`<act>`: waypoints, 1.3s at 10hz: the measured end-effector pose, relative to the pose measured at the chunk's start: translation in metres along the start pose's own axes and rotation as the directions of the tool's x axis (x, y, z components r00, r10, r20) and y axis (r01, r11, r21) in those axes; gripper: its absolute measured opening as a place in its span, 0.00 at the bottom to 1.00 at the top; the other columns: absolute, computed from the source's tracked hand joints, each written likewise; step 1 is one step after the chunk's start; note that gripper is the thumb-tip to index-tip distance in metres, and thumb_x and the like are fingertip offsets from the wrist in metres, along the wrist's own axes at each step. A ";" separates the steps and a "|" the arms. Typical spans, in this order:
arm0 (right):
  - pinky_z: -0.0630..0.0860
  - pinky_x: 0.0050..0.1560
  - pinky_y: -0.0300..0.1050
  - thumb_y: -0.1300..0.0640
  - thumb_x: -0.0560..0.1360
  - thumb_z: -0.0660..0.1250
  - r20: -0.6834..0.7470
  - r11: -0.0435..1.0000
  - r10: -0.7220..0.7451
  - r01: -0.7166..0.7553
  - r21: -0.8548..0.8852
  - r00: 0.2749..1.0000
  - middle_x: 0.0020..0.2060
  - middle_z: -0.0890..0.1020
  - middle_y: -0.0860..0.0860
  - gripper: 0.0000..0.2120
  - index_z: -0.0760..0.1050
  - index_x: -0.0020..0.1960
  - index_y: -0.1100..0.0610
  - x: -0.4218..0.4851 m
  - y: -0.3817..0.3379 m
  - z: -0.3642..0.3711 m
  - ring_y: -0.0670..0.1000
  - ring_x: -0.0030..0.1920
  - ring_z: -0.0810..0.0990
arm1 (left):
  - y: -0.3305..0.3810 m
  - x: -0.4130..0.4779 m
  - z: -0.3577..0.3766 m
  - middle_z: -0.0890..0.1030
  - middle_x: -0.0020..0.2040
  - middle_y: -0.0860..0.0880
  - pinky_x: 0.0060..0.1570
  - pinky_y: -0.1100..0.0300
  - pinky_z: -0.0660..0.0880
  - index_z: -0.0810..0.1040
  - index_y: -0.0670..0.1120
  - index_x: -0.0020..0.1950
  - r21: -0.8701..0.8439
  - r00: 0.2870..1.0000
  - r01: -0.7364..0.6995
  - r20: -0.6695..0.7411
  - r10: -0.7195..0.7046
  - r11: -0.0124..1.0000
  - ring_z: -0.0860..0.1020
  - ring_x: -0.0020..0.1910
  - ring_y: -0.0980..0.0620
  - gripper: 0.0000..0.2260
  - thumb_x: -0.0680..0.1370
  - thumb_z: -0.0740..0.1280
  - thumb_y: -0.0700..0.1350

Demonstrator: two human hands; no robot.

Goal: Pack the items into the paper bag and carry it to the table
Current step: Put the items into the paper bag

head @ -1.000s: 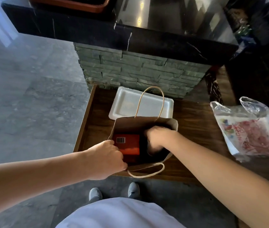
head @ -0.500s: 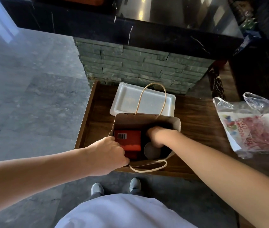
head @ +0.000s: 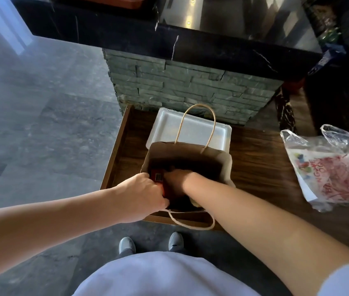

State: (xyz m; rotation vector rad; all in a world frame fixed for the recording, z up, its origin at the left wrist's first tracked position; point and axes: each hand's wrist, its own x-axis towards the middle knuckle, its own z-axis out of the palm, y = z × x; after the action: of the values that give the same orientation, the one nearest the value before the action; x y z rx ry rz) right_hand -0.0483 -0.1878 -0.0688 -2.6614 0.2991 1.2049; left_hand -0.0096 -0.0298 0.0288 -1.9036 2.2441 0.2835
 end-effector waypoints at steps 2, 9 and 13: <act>0.63 0.70 0.62 0.38 0.66 0.71 -0.065 0.998 -0.022 0.018 -0.068 0.998 0.76 0.59 0.56 0.51 0.42 0.78 0.45 0.011 0.004 0.018 0.63 0.72 0.64 | 0.005 -0.003 0.003 0.85 0.38 0.47 0.46 0.51 0.78 0.79 0.49 0.51 0.023 1.000 0.017 0.014 -0.017 1.000 0.83 0.38 0.43 0.06 0.75 0.69 0.41; 0.62 0.68 0.51 0.46 0.79 0.60 0.175 0.854 0.050 -0.133 0.504 0.983 0.69 0.72 0.53 0.22 0.66 0.72 0.48 0.023 0.017 0.003 0.56 0.66 0.71 | 0.002 0.000 -0.005 0.85 0.40 0.50 0.52 0.52 0.77 0.78 0.53 0.55 -0.011 0.999 0.048 0.019 -0.048 0.999 0.83 0.42 0.47 0.08 0.78 0.67 0.42; 0.68 0.64 0.51 0.56 0.79 0.61 0.009 0.942 -0.151 0.141 0.304 0.989 0.68 0.75 0.55 0.19 0.71 0.70 0.50 -0.016 0.002 -0.024 0.58 0.67 0.73 | 0.011 -0.009 -0.002 0.84 0.40 0.50 0.49 0.52 0.75 0.75 0.51 0.52 0.004 0.999 0.021 0.026 -0.021 1.000 0.82 0.42 0.46 0.07 0.76 0.67 0.41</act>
State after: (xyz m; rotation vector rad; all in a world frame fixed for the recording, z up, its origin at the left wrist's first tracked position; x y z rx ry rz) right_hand -0.0425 -0.1942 -0.0412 -2.3538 0.2532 1.0603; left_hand -0.0193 -0.0199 0.0331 -1.9095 2.2050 0.2989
